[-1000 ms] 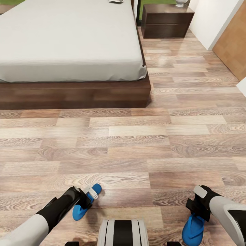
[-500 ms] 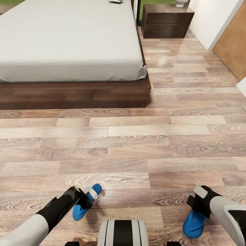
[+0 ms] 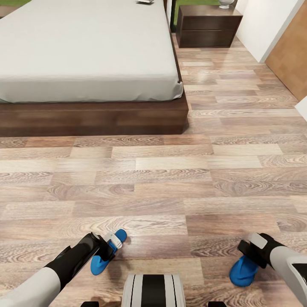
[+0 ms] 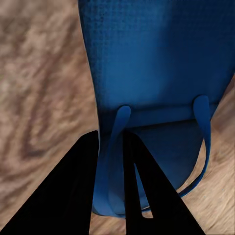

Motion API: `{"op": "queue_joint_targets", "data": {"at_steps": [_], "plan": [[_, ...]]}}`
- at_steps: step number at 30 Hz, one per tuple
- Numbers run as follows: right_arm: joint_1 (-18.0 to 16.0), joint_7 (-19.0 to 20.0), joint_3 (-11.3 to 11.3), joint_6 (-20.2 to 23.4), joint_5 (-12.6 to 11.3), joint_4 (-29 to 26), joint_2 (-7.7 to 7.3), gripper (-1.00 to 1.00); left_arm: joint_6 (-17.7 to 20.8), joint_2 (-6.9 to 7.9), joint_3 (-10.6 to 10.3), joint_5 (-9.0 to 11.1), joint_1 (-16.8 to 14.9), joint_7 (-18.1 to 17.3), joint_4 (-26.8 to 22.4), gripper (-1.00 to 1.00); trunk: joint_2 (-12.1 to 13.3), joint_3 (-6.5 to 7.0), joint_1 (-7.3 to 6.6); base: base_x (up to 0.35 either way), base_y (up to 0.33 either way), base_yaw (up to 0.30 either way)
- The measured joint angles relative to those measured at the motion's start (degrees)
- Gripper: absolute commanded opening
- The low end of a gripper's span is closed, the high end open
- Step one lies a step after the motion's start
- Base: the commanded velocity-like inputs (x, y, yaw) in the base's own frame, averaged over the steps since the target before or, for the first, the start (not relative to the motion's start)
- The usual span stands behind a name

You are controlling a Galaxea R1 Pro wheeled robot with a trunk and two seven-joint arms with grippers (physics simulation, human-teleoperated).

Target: In the bedroom, move the book from the bed onto either nightstand, and place the two sandals side by side next to the bed.

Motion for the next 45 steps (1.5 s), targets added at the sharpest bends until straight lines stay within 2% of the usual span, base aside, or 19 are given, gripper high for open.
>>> {"op": "queue_joint_targets", "data": {"at_steps": [2,3,4,7,8,10,11,13,14,17,21,22,23,25,26,28,29,36,45], "plan": [[-0.01,4.79,0.33,1.27,-0.19,0.7,-0.97,-1.0,0.02,0.01,0.0,0.0,0.0,0.0,0.0,1.0,0.0,0.0,0.0,0.0,0.0,0.0],[-0.02,6.79,-0.26,1.99,-0.58,0.92,-1.3,-1.0,0.01,0.01,-0.01,0.0,0.0,-0.01,0.01,1.0,0.0,0.0,0.0,0.0,0.0,0.0],[-0.03,11.2,-1.21,3.8,-1.22,1.22,-2.0,-1.0,0.0,0.01,-0.01,0.01,-0.01,-0.01,0.03,1.0,0.0,0.0,0.0,0.0,0.0,0.0],[0.02,18.1,-0.94,6.94,-1.77,1.52,-3.08,-1.0,0.0,0.01,-0.01,0.01,-0.01,-0.02,0.06,1.0,0.0,0.0,0.0,0.0,0.0,0.0],[0.11,22.89,-1.09,8.75,-1.87,1.71,-3.66,-1.0,0.0,0.0,-0.01,0.01,0.0,-0.02,0.08,1.0,0.0,0.01,0.0,0.0,0.0,0.0],[0.29,27.55,-0.75,10.13,-1.51,1.89,-4.12,-1.0,0.01,-0.03,-0.01,0.01,0.0,-0.02,0.08,1.0,0.0,0.0,0.0,0.0,0.0,0.0],[0.48,31.48,-0.83,11.11,-1.26,1.98,-4.4,-1.0,0.01,-0.04,-0.01,0.01,0.0,-0.02,0.09,1.0,0.0,0.01,0.0,0.0,0.0,0.0],[0.68,34.9,-0.5,11.76,-0.44,2.06,-4.61,-1.0,0.03,-0.05,-0.01,0.01,0.0,-0.02,0.09,1.0,0.0,0.0,0.0,0.0,0.0,0.0],[0.85,37.86,-0.57,12.41,0.41,2.1,-4.75,-1.0,0.02,-0.04,-0.01,0.0,0.0,-0.02,0.1,1.0,0.0,0.01,0.0,0.0,0.0,0.0],[1.0,42.46,-0.46,13.68,2.2,2.14,-4.88,-1.0,0.04,-0.01,-0.01,0.0,0.0,-0.02,0.1,1.0,0.0,0.01,0.0,0.0,0.0,0.0],[1.11,53.7,-0.54,16.2,5.88,2.17,-5.15,-1.0,0.05,0.01,-0.01,0.0,0.0,-0.02,0.1,1.0,0.0,0.01,0.0,0.0,0.0,0.0],[1.14,55.78,-0.38,16.35,6.68,2.18,-5.27,-1.0,0.06,0.01,-0.01,0.0,0.0,-0.02,0.08,1.0,0.0,0.01,0.0,0.0,0.0,0.0],[1.19,59.94,-0.47,16.67,8.14,2.18,-5.47,-1.0,0.06,0.01,-0.01,0.0,0.0,-0.02,0.06,1.0,0.0,0.01,0.0,0.0,0.0,0.0],[1.29,64.18,-0.3,16.8,9.85,2.19,-5.64,-1.0,0.04,0.01,-0.01,0.0,0.0,-0.02,0.04,1.0,0.0,0.01,0.0,0.0,0.0,0.0],[1.44,68.16,-0.39,16.96,11.45,2.18,-5.76,-1.0,0.05,0.02,-0.01,0.0,0.0,-0.02,0.03,1.0,0.0,0.01,0.0,0.0,0.0,0.0],[1.61,72.07,-0.28,16.88,13.04,2.19,-5.84,-1.0,0.05,0.02,-0.01,0.0,0.0,-0.01,0.04,1.0,0.0,0.01,0.0,0.0,0.0,0.0],[1.73,75.47,-0.36,16.89,14.32,2.18,-5.96,-1.0,0.06,0.02,-0.01,0.0,0.0,-0.01,0.03,1.0,0.0,0.01,0.0,0.0,0.0,0.0],[2.15,85.25,-0.3,15.22,17.1,2.19,-6.27,-1.0,0.06,0.02,-0.01,0.0,0.0,-0.02,0.03,1.0,0.0,0.0,0.0,0.0,0.0,0.0],[2.74,87.74,-0.31,11.47,17.33,2.2,-6.32,-1.0,0.05,0.03,0.02,0.0,0.0,0.04,0.0,1.0,0.0,0.0,0.0,0.0,0.0,0.0]]}}
